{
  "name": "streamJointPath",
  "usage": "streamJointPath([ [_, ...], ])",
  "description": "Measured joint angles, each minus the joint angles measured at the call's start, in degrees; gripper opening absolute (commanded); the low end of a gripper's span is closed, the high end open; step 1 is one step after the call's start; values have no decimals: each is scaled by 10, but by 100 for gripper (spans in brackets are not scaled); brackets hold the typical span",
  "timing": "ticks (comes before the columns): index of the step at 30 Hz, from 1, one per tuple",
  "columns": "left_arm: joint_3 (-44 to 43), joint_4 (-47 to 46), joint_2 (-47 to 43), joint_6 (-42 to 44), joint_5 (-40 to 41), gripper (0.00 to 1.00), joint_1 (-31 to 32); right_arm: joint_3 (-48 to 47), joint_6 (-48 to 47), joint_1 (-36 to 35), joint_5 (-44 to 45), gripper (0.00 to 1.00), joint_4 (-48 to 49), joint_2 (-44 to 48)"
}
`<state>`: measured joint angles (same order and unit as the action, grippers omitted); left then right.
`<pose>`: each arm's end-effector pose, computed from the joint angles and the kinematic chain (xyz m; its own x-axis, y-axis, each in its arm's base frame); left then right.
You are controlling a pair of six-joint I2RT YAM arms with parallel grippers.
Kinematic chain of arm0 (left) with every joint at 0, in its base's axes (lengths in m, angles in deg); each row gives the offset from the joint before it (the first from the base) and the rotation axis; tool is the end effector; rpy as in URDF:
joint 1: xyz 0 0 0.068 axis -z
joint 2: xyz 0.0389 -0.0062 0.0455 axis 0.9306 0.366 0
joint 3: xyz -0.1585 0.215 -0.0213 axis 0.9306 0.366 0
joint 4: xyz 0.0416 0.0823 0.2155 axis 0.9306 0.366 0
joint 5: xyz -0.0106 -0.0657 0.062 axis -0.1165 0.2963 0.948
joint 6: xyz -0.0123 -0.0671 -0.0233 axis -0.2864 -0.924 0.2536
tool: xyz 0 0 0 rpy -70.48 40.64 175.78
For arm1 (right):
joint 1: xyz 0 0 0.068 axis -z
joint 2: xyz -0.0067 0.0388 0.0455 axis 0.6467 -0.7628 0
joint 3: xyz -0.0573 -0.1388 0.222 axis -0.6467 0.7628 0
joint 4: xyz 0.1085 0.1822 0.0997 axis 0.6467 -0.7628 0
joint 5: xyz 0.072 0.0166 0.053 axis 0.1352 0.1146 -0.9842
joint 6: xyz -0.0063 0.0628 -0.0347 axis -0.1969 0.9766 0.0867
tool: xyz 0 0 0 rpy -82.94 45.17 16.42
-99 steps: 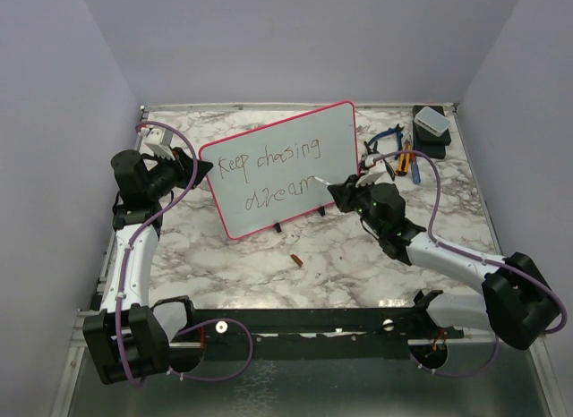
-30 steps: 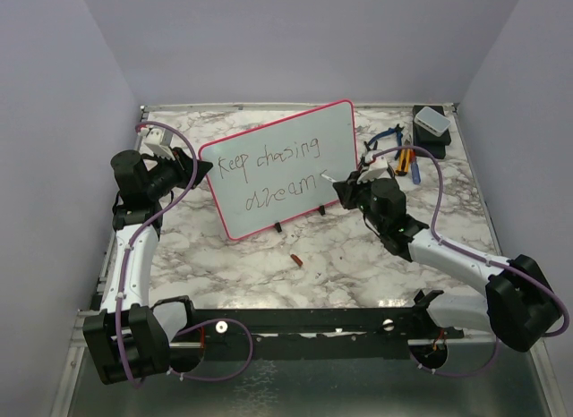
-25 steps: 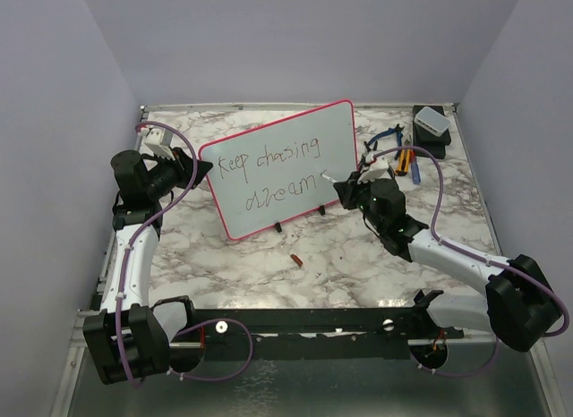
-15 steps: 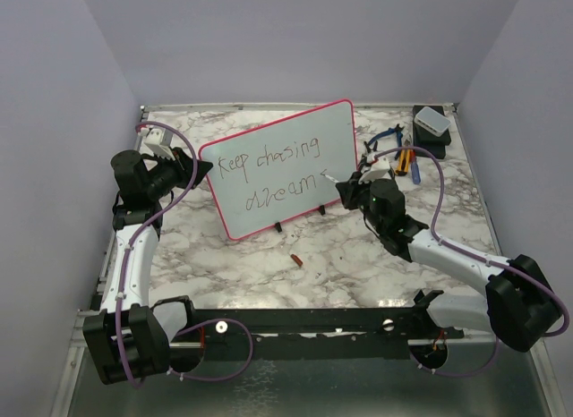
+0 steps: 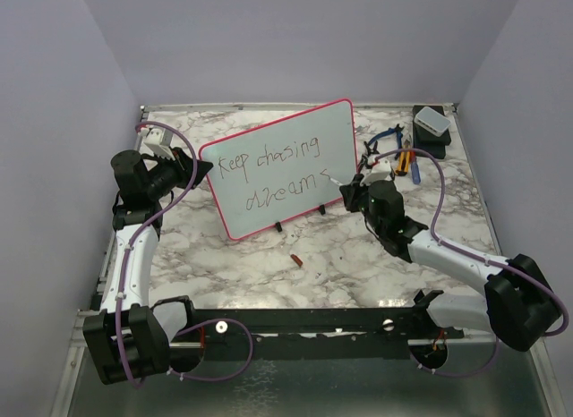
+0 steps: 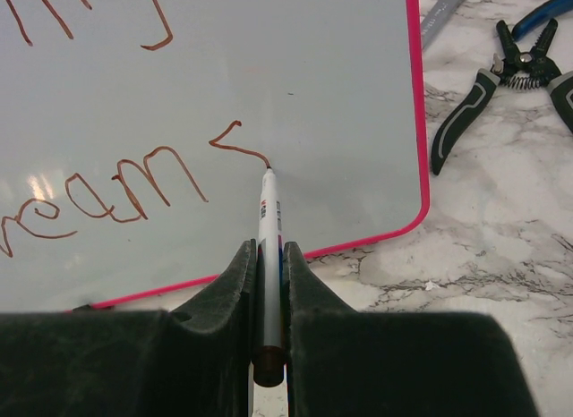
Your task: Write a sentence on the whiteboard
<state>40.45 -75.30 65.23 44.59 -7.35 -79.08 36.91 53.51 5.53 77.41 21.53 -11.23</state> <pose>0.2344 0.0012 0.3159 -0.3318 -0.2441 -0.9112 0.4765 0.7903 -0.3852 0.2284 0.1378 0.2374 -0.3187 0.1357 -0.9381 -0.2335 0.9480 0.2165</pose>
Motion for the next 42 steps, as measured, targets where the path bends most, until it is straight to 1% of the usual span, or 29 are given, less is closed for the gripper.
streamJointPath([
  [17, 0, 0, 0, 0, 0, 0, 0, 8, 1, -2, -59, 1, 16, -9],
  [24, 0, 0, 0, 0, 0, 0, 0, 8, 1, -4, -63, 1, 18, -9],
  [27, 0, 0, 0, 0, 0, 0, 0, 8, -1, -4, -64, 1, 4, 9],
  [33, 0, 0, 0, 0, 0, 0, 0, 9, -2, -4, -44, 1, -34, 62],
  [42, 0, 0, 0, 0, 0, 0, 0, 21, 8, -4, 2, 1, -55, 47],
])
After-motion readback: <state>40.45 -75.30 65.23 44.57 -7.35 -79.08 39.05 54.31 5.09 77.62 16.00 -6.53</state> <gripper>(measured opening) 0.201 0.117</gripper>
